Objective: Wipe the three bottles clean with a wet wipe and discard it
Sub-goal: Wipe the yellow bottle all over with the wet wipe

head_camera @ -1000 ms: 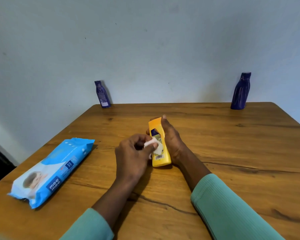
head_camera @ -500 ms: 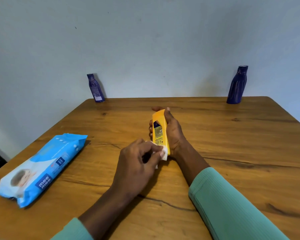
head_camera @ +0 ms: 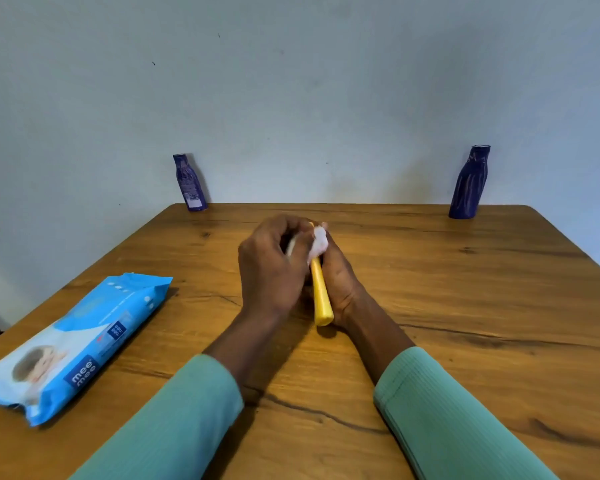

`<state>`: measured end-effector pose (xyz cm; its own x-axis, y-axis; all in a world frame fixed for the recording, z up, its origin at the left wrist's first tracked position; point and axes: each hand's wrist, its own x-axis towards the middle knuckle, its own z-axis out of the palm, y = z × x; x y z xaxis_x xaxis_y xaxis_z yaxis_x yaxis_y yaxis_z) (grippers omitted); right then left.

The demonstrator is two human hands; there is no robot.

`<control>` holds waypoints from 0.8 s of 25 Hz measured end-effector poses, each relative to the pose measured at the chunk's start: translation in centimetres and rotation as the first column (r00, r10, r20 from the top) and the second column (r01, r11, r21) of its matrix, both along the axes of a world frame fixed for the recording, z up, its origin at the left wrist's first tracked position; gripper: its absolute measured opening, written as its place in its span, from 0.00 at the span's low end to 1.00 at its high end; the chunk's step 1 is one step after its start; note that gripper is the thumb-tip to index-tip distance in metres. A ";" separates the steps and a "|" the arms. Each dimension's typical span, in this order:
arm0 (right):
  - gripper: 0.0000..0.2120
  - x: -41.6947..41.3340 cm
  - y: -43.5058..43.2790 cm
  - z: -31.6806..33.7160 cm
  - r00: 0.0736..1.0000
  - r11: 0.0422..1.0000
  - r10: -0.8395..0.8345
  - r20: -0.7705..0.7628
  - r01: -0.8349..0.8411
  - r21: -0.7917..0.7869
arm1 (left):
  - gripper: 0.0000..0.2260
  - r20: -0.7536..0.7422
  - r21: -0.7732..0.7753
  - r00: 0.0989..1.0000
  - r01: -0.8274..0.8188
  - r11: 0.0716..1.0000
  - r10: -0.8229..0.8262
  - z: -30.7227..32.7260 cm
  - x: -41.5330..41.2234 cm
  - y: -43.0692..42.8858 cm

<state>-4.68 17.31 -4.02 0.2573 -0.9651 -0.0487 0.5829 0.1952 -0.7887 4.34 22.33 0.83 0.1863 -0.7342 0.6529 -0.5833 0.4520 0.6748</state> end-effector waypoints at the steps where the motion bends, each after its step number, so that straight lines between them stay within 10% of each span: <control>1: 0.32 0.1 -0.1 -0.1 0.997 0.999 -0.026 -0.072 0.024 -0.033 | 0.03 -0.023 -0.016 0.998 -0.055 0.998 0.055 0.7 0.0 -1.3; 4: 0.26 0.0 -0.3 -0.2 0.994 0.982 -0.062 -0.089 0.045 -0.186 | 0.04 -0.038 0.031 0.997 -0.067 0.997 0.068 1.0 0.2 -2.7; 14: 0.22 -0.9 0.4 0.2 0.989 0.996 -0.092 -0.114 0.093 -0.002 | 0.06 -0.020 0.326 0.997 0.080 0.942 -0.078 -3.1 3.8 6.2; 20: 0.21 -0.5 0.8 0.2 0.995 0.993 0.085 -0.057 -0.090 -0.080 | 0.05 -0.052 0.158 0.997 -0.050 0.986 0.059 0.0 2.7 0.6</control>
